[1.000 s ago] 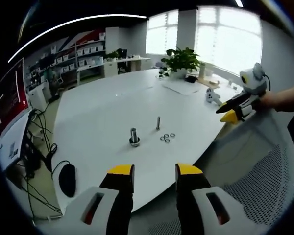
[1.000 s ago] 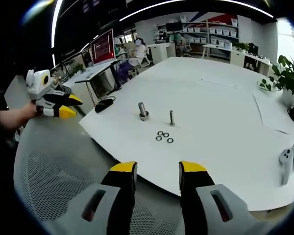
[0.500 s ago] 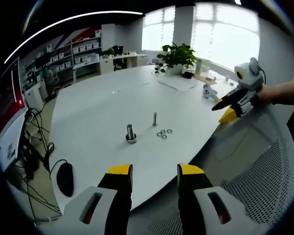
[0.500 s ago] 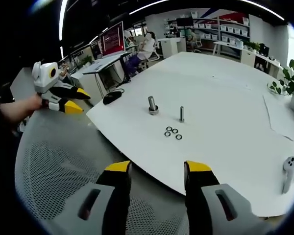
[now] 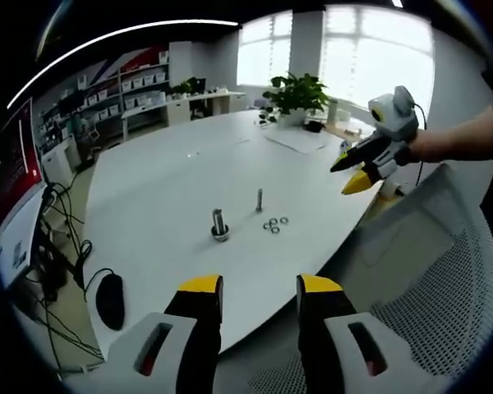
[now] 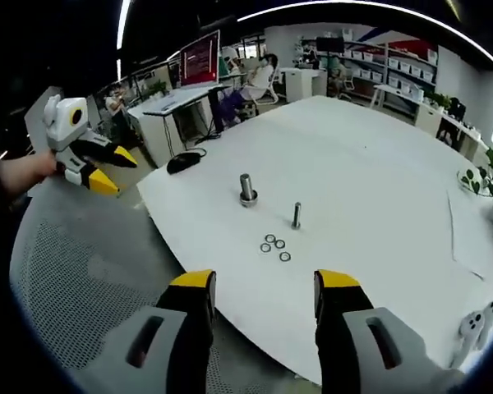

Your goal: Place the washer onto the threaded stud by aligning its center hole with the stud, sliding it down to the base, and recovering from edge contact or off-axis alignment until the washer reaches the visible bottom stop.

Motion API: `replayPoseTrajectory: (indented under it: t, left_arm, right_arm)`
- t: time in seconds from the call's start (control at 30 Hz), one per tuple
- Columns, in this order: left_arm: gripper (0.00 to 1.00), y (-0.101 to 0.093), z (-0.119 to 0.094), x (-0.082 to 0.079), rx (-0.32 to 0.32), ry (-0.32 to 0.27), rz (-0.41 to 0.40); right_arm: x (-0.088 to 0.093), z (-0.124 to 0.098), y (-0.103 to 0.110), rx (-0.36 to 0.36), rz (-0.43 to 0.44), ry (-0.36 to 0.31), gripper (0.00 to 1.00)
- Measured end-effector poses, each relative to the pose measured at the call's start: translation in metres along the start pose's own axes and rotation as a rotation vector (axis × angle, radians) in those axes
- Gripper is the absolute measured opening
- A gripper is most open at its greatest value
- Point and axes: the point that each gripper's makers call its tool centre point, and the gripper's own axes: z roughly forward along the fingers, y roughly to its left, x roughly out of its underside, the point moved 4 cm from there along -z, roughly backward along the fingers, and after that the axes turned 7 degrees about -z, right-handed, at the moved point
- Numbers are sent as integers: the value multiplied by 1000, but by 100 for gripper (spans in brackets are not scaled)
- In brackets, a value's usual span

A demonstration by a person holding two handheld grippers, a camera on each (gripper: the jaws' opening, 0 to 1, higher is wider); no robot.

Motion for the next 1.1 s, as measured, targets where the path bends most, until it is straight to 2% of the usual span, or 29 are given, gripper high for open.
replayPoseTrajectory:
  t: [0.2,0.33,0.5,0.93,1.1]
  left_arm:
    - [34,0,0,-1,-5,-7,8]
    - [34,1,0,-1,-11,-11,14]
    - [34,3,-1,-2,-20,-17,14]
    - [33,3,1,1,-22,7,35]
    - [32,4,1,1,-23,6,33]
  right_arm:
    - [-1,28,1,-31,-121,79,51]
    - [3,43,2,-56,-163,112,48]
    - [11,57,-4,-72,-161,150,47]
    - [12,97,-19,-109,-134,211,39]
    - [20,112,-21,-126,-170,270,37]
